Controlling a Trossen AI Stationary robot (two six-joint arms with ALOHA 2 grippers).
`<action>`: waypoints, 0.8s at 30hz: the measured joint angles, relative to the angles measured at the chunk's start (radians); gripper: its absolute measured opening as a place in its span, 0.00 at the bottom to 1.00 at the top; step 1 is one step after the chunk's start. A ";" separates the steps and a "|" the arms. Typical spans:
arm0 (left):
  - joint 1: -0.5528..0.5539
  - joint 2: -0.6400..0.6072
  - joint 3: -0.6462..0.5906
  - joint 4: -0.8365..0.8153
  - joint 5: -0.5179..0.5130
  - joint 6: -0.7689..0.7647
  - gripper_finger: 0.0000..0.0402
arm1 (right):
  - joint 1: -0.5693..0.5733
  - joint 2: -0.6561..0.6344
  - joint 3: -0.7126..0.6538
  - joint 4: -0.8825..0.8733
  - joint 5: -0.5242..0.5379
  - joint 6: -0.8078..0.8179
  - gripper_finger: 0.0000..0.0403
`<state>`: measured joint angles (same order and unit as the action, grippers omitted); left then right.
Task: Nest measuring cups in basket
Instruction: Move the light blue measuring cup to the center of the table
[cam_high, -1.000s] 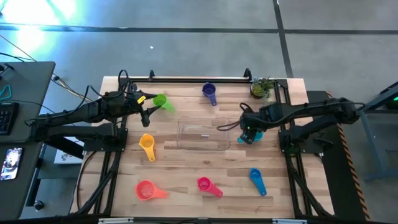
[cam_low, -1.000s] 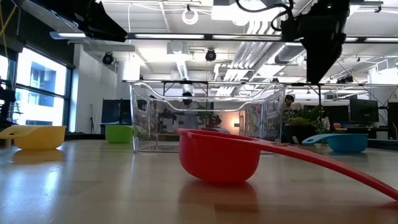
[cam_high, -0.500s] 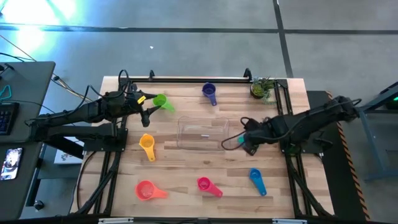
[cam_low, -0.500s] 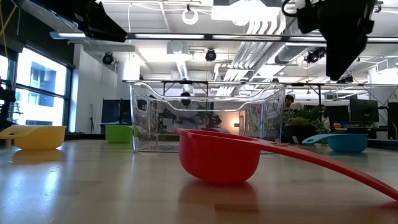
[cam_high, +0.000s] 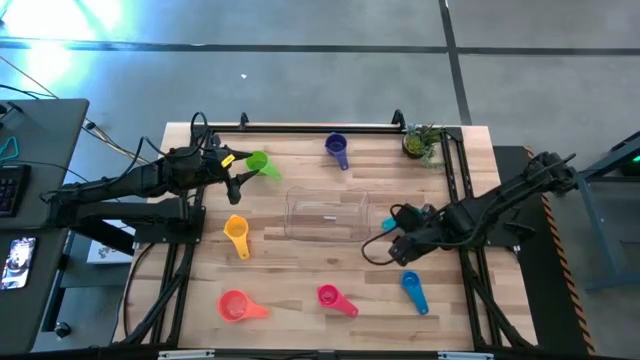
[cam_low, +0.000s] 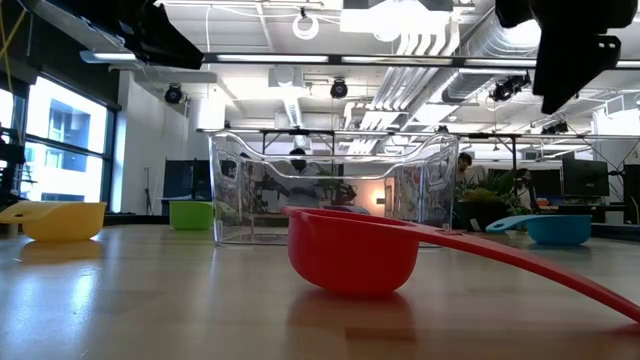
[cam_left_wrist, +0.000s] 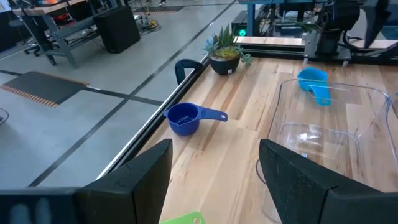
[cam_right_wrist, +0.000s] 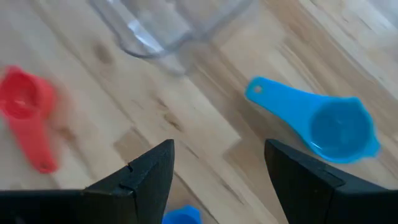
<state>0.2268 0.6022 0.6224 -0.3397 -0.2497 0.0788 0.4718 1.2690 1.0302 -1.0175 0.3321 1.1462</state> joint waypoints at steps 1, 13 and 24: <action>0.000 0.000 0.000 0.000 0.000 0.000 0.58 | 0.003 0.000 0.000 0.021 0.006 -0.005 0.60; 0.000 0.010 0.000 -0.005 0.000 0.000 0.58 | 0.006 0.000 0.000 0.093 0.044 -0.074 0.60; 0.000 0.055 0.000 -0.005 0.000 0.001 0.58 | -0.028 0.001 0.000 -0.085 0.054 0.016 0.60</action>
<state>0.2268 0.6576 0.6224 -0.3443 -0.2497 0.0795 0.4435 1.2697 1.0302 -1.1029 0.3866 1.1626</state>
